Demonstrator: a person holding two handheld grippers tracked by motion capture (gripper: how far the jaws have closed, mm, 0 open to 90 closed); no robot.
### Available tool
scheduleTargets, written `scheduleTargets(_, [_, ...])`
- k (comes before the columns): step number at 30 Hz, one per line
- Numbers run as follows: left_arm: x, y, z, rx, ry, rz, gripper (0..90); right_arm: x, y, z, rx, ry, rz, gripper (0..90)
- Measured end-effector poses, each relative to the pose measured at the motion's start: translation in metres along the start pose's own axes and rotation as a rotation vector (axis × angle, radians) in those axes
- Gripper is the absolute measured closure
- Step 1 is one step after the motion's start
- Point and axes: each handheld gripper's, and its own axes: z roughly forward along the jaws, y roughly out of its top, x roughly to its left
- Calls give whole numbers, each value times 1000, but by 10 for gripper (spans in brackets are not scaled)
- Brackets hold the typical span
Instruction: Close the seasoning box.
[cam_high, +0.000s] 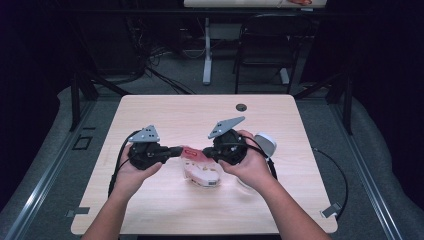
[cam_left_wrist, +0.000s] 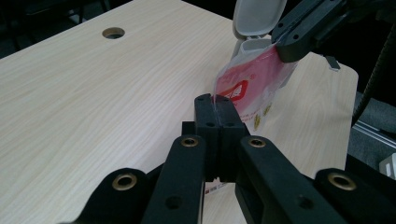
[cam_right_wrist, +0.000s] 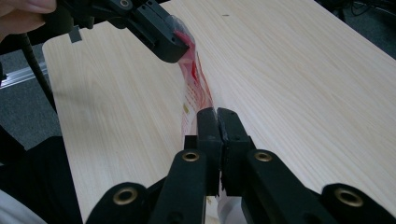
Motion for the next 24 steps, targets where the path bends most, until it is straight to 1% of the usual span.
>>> scheduleTargets(3, [-2,0,3,2,-3,3,900,-2,-3,-2,8,-7,0,880])
scheduleTargets(4, [-2,0,4,4,-12,4,900,-3,-4,-2,12,-9,3,878])
scheduleTargets(7, [-1,-2,4,-10,-28,-8,900,-5,-6,-3,4,8,9,870])
scheduleTargets(11, [1,-3,3,-15,-32,-15,888,-5,-5,-3,15,14,-1,848])
scheduleTargets(15, [1,-3,2,-14,-26,-19,854,-8,-3,-3,25,32,-16,829])
scheduleTargets(18, [2,-4,1,-13,-32,-20,825,-9,-2,-3,22,51,-6,814])
scheduleTargets(20, [2,-4,0,-8,-27,-25,796,-9,0,-4,33,53,-20,803])
scheduleTargets(21, [3,-4,-1,-5,-25,-26,789,-9,1,-3,28,56,-20,796])
scheduleTargets(24, [4,-5,-4,-13,-24,-35,748,-8,5,-2,36,68,-39,784])
